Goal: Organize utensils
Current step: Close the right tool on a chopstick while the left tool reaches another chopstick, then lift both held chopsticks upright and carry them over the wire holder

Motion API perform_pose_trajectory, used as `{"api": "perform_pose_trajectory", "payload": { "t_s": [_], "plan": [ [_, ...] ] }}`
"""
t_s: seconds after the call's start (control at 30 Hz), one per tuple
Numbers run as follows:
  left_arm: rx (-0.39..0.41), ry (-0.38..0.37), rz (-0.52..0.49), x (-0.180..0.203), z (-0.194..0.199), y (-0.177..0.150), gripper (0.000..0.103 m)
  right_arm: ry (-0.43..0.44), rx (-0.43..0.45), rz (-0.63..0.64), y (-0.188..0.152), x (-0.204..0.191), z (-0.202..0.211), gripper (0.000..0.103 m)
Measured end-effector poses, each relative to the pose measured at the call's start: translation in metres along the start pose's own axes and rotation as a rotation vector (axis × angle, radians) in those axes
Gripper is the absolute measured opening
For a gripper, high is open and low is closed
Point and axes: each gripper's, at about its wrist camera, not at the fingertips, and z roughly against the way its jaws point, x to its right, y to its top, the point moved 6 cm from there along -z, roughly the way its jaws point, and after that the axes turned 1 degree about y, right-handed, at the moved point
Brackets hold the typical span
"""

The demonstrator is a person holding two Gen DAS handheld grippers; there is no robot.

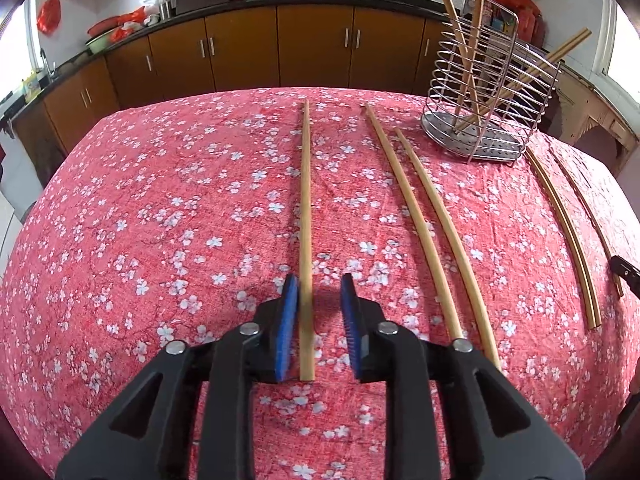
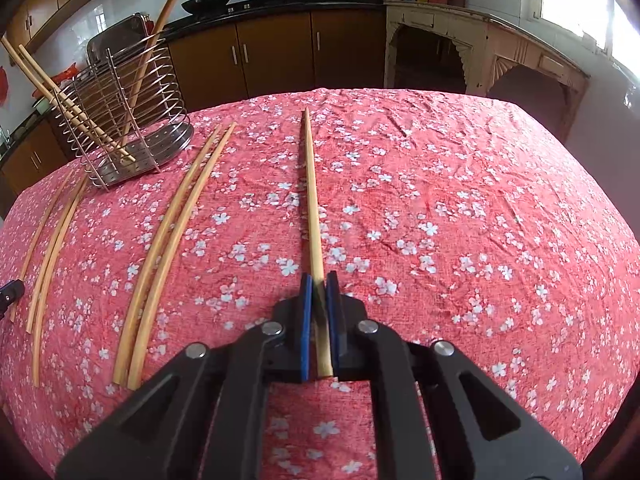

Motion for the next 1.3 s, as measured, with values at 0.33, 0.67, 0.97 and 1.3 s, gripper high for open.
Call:
{"api": "perform_pose_trajectory", "payload": {
  "t_s": [0.33, 0.67, 0.97, 1.3],
  "plan": [
    [0.017, 0.043, -0.012, 0.003, -0.004, 0.003, 0.012, 0.008, 0.0, -0.005, 0.001, 0.0, 0.0, 0.009],
    [0.053, 0.012, 0.024, -0.017, 0.017, 0.002, 0.007, 0.027, 0.06, -0.003, 0.002, 0.007, 0.023, 0.008],
    [0.209, -0.046, 0.036, -0.027, 0.071, 0.017, 0.007, 0.011, 0.206, 0.028, 0.02, 0.009, 0.071, 0.008],
    [0.394, -0.066, 0.058, -0.028, 0.13, 0.051, 0.007, 0.068, 0.412, 0.022, 0.054, 0.009, 0.131, 0.008]
  ]
}}
